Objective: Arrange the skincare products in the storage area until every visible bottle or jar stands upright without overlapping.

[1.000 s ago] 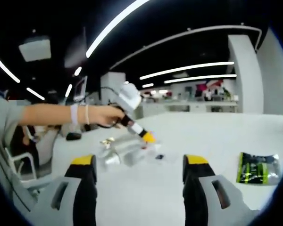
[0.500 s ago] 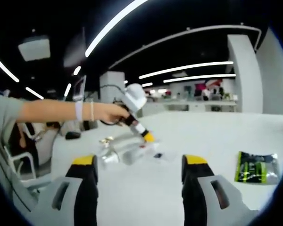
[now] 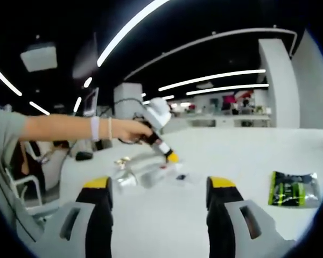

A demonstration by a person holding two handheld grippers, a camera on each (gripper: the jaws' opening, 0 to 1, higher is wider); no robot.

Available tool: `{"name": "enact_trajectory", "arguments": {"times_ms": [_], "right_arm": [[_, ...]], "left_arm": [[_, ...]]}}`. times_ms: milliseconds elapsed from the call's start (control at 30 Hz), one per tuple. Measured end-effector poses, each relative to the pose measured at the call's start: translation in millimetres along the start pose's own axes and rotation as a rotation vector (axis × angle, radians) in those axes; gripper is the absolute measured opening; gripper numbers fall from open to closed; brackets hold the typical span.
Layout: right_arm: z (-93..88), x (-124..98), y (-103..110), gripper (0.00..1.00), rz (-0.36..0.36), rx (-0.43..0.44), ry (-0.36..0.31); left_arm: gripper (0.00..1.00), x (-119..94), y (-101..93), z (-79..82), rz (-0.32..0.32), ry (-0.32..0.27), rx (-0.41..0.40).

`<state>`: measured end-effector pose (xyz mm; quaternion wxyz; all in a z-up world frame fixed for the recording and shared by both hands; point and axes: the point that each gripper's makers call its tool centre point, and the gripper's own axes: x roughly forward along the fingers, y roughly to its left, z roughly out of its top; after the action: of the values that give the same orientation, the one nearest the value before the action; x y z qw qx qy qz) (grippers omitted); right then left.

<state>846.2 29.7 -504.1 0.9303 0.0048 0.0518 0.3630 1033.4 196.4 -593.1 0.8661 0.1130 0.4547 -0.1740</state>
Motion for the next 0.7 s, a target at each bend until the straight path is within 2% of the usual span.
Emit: {"name": "enact_trajectory", "arguments": {"times_ms": [167, 200, 267, 500, 700], "right_arm": [[-1.6, -2, -1, 0.68, -0.003, -0.001, 0.004], [-1.9, -3, -1, 0.68, -0.003, -0.002, 0.004], [-2.5, -5, -2, 0.68, -0.005, -0.001, 0.004], [-3.6, -7, -4, 0.68, -0.012, 0.004, 0.004], [-6.3, -8, -3, 0.68, -0.013, 0.008, 0.009]], "left_arm": [[0.35, -1, -5.2, 6.5, -0.04, -0.013, -0.044], [0.34, 2, -8.0, 12.6, -0.073, -0.008, -0.098], [0.32, -2, -10.0, 10.3, -0.103, 0.019, -0.134], [0.29, 0, -12.9, 11.3, -0.098, 0.055, -0.08], [0.28, -7, -12.7, 17.1, -0.104, 0.048, -0.042]]}}
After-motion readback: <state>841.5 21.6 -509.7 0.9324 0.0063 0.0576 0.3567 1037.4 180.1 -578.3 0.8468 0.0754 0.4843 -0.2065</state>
